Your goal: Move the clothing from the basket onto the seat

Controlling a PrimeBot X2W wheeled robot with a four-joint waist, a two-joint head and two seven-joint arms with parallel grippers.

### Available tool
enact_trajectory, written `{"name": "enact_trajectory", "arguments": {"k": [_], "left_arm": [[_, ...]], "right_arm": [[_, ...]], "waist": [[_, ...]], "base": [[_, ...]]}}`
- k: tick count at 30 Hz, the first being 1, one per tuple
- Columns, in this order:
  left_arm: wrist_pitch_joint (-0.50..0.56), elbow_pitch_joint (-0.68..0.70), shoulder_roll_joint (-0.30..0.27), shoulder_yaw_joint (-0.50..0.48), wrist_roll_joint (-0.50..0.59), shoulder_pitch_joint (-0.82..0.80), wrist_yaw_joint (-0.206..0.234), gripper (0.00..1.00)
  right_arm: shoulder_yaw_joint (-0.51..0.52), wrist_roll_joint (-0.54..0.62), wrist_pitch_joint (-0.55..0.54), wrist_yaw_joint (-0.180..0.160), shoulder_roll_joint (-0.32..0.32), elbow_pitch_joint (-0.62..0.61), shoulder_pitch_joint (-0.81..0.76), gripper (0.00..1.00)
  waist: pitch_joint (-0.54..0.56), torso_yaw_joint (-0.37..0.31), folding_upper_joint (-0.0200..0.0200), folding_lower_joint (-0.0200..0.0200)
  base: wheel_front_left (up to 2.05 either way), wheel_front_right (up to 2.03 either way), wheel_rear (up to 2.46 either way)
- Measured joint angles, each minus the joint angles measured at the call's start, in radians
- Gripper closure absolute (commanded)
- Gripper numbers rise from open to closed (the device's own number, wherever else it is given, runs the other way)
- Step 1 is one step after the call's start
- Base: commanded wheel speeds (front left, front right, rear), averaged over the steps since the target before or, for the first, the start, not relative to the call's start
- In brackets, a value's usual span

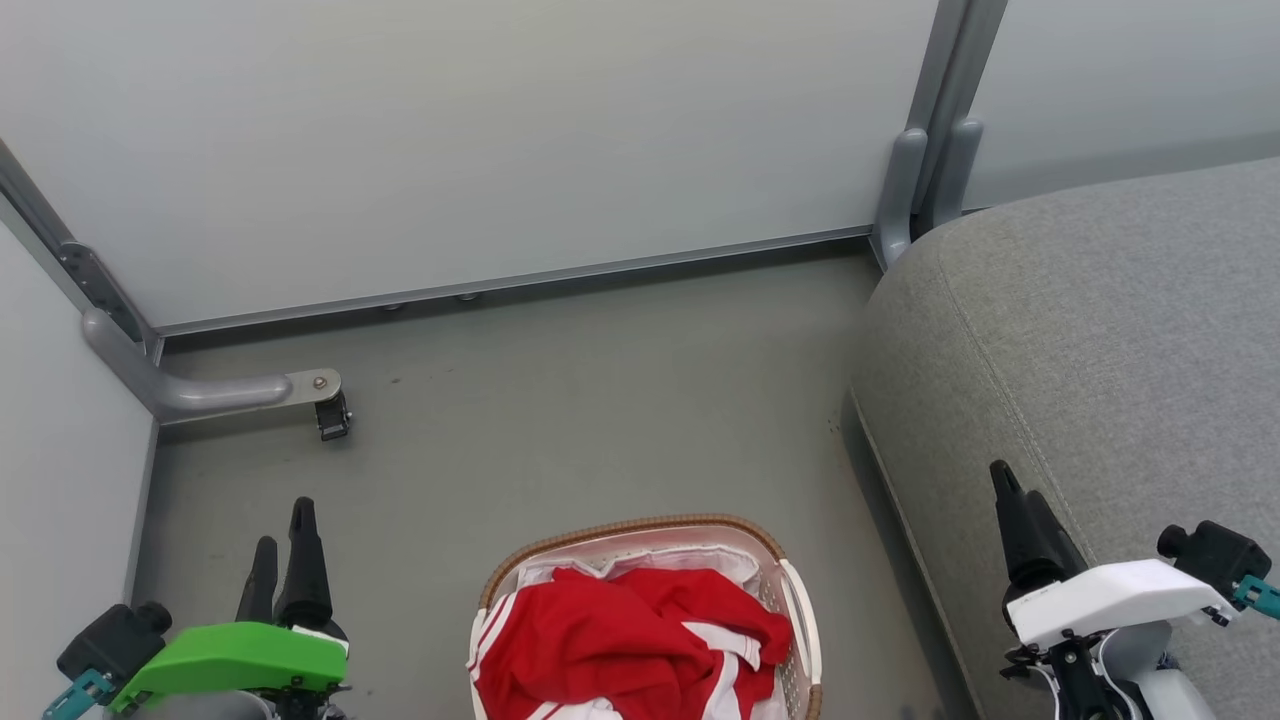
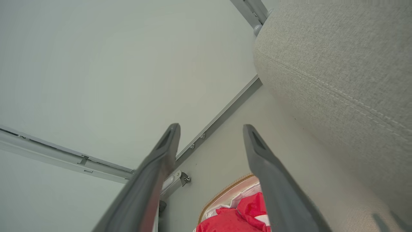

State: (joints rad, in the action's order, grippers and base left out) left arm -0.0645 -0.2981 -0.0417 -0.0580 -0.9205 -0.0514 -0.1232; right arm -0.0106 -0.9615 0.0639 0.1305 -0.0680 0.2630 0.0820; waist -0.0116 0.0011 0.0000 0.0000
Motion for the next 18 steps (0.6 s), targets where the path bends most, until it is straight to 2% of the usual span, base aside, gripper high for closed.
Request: {"name": "enact_trajectory", "arguments": {"k": [6, 18], "left_arm": [[-0.020, -0.001, 0.000, 0.019, 0.119, 0.000, 0.022, 0.00], [-0.055, -0.001, -0.001, 0.041, 0.270, 0.001, 0.041, 0.00]], "right_arm": [[0.005, 0.106, 0.019, 0.000, 0.001, -0.011, 0.000, 0.00], [-0.012, 0.268, 0.056, 0.000, -0.002, -0.023, -0.001, 0.00]], "waist": [[-0.002, 0.001, 0.0000, 0.0000], [-0.005, 0.005, 0.0000, 0.0000]], "base": [[0.00, 0.00, 0.00], [0.00, 0.00, 0.00]]}}
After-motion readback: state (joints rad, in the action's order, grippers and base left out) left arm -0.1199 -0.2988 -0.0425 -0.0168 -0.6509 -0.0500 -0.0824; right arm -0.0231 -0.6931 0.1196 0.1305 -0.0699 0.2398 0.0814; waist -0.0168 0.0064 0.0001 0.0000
